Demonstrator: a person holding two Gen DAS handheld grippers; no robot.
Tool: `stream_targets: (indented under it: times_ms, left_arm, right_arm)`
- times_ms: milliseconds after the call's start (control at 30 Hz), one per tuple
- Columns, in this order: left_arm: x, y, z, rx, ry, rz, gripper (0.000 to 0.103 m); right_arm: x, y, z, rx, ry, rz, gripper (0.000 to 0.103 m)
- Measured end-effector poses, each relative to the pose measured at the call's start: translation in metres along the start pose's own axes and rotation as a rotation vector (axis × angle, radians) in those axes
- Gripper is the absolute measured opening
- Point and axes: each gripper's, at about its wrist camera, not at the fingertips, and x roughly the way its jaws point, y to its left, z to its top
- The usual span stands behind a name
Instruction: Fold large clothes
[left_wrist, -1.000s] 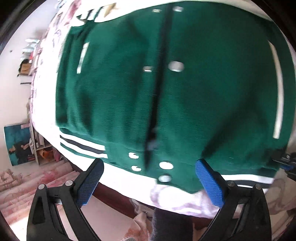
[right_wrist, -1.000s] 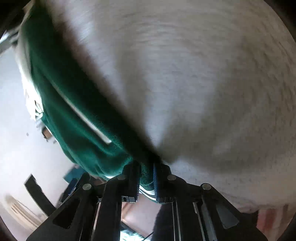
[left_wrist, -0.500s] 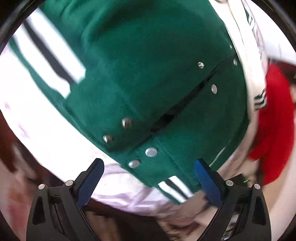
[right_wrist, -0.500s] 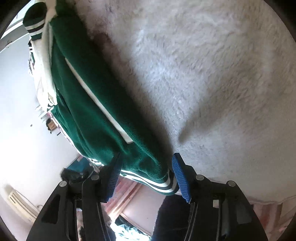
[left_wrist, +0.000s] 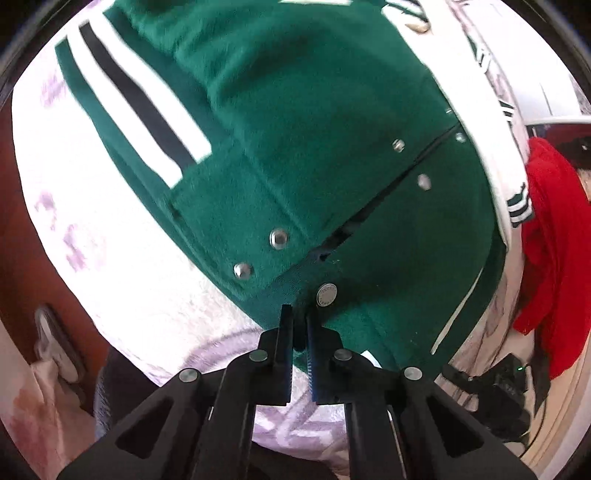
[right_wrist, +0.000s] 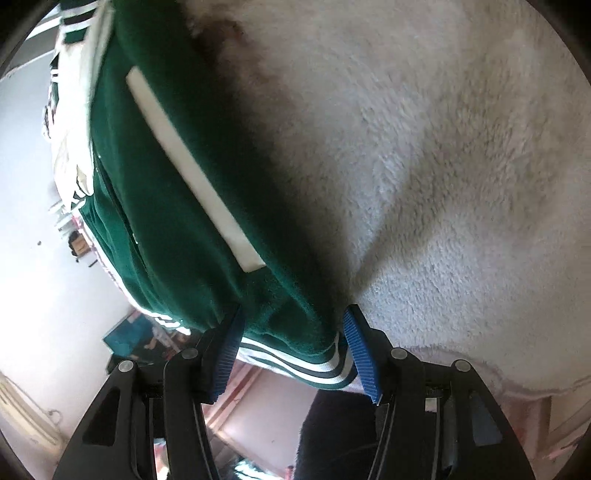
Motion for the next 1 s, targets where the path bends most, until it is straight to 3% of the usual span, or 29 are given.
stream_targets:
  times_ms: [167,267,367,433,500,567,600,667,733,867,1000]
  left_arm:
    - [0.0,0.008,0.011,0.033,-0.009,0.002,0.004]
    - [0.01,0.016,0.018,0.021,0.053,0.0,0.007]
    - [-0.003,-0.008,0.022,0.108,0.09,0.086,0.01]
    - [-0.013,-0.03,0.02,0.187,0.082,0.178,0.01]
    - [-0.028,-0.056,0.017,0.325,0.027,0.3,0.027]
    - [-0.036,-0.076,0.012,0.421,-0.02,0.381,0.095]
    - [-0.038,-0.088,0.008,0.475,-0.06,0.447,0.097]
    - [-0.036,-0.115,-0.004,0.581,-0.102,0.484,0.097]
    - [-0.018,-0.143,-0.02,0.65,-0.064,0.477,0.097]
    - [0.035,-0.198,-0.066,0.74,0.056,0.349,0.097]
    - [0.103,-0.238,-0.114,0.85,0.165,0.364,0.097]
  right_arm:
    - [-0.01,0.017,-0.006,-0.06,-0.03,-0.008,0.058]
    - [-0.01,0.016,-0.006,-0.087,-0.025,-0.047,0.058]
    - [-0.016,0.027,-0.007,-0.13,-0.055,-0.106,0.058]
    - [-0.025,0.032,-0.008,-0.151,-0.091,-0.122,0.074]
    - [-0.036,0.036,-0.007,-0.15,-0.124,-0.105,0.078]
    - [-0.053,0.035,-0.003,-0.149,-0.158,-0.11,0.078]
    - [-0.061,0.033,-0.001,-0.15,-0.171,-0.11,0.078]
    - [-0.081,0.028,0.008,-0.161,-0.208,-0.122,0.078]
    - [-0.101,0.02,0.022,-0.17,-0.231,-0.128,0.078]
    - [-0.143,0.003,0.051,-0.167,-0.31,-0.166,0.078]
    - [-0.184,-0.013,0.077,-0.141,-0.402,-0.169,0.078]
